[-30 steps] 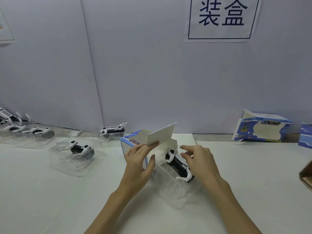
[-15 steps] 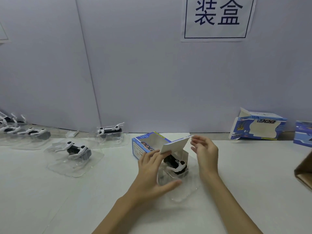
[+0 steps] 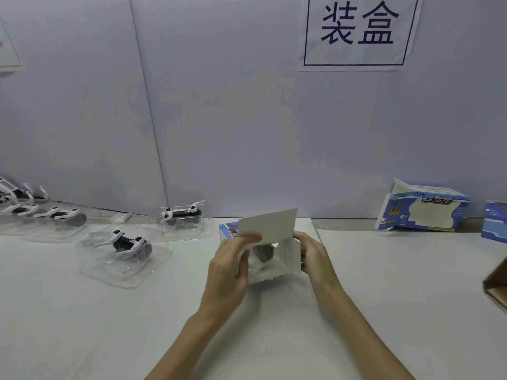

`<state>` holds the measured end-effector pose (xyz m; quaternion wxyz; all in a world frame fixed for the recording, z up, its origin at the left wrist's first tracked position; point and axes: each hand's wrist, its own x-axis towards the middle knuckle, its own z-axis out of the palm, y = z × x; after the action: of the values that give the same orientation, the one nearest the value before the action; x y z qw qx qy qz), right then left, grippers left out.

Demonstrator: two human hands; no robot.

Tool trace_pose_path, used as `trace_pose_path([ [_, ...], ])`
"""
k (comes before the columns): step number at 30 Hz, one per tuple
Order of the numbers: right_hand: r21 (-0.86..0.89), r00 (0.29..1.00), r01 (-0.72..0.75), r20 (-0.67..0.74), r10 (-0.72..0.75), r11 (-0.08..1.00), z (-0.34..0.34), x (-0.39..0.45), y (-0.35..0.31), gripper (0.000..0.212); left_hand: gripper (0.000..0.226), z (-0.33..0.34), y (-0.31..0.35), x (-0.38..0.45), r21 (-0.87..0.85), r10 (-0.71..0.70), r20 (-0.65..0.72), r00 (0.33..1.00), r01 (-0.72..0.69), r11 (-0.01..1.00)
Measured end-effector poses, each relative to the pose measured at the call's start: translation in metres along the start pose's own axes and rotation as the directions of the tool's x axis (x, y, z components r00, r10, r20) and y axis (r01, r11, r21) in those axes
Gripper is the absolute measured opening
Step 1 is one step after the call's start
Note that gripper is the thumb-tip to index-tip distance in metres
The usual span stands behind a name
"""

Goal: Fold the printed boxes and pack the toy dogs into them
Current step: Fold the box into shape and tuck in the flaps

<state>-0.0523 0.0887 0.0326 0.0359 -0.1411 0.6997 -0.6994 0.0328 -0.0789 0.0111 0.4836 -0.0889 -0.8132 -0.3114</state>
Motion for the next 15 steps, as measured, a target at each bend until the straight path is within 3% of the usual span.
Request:
trace_pose_path([
  [2, -0.081, 0.991, 0.109, 0.086, -0.102, 0.991, 0.004, -0.002, 0.003, 0.027, 0.051, -0.004, -0.004, 0.003, -0.022, -0.049, -0.042, 0.998, 0.048, 0.999],
  [5, -0.253, 0.964, 0.233, 0.186, -0.189, 0.939, 0.009, -0.007, 0.011, 0.043, 0.044, -0.009, -0.005, 0.006, -0.061, -0.076, -0.062, 0.995, 0.073, 0.996],
  [9, -0.183, 0.957, 0.291, 0.038, -0.289, 0.939, 0.011, -0.007, 0.015, 0.042, 0.037, -0.014, -0.003, 0.009, -0.135, -0.059, 0.002, 0.998, 0.059, 0.989],
  [11, -0.143, 0.952, 0.294, -0.039, -0.303, 0.945, 0.008, -0.007, 0.009, 0.031, 0.052, -0.018, -0.001, 0.011, -0.217, -0.052, 0.122, 0.991, 0.078, 0.973],
  [13, -0.144, 0.923, 0.344, -0.127, -0.362, 0.928, 0.003, -0.007, 0.002, 0.016, 0.088, -0.019, -0.002, 0.011, -0.232, 0.016, 0.213, 0.977, 0.034, 0.972],
  [15, -0.134, 0.892, 0.38, -0.209, -0.401, 0.915, -0.001, -0.007, -0.005, 0.014, 0.101, -0.017, -0.003, 0.011, -0.212, 0.059, 0.186, 0.981, -0.018, 0.977],
])
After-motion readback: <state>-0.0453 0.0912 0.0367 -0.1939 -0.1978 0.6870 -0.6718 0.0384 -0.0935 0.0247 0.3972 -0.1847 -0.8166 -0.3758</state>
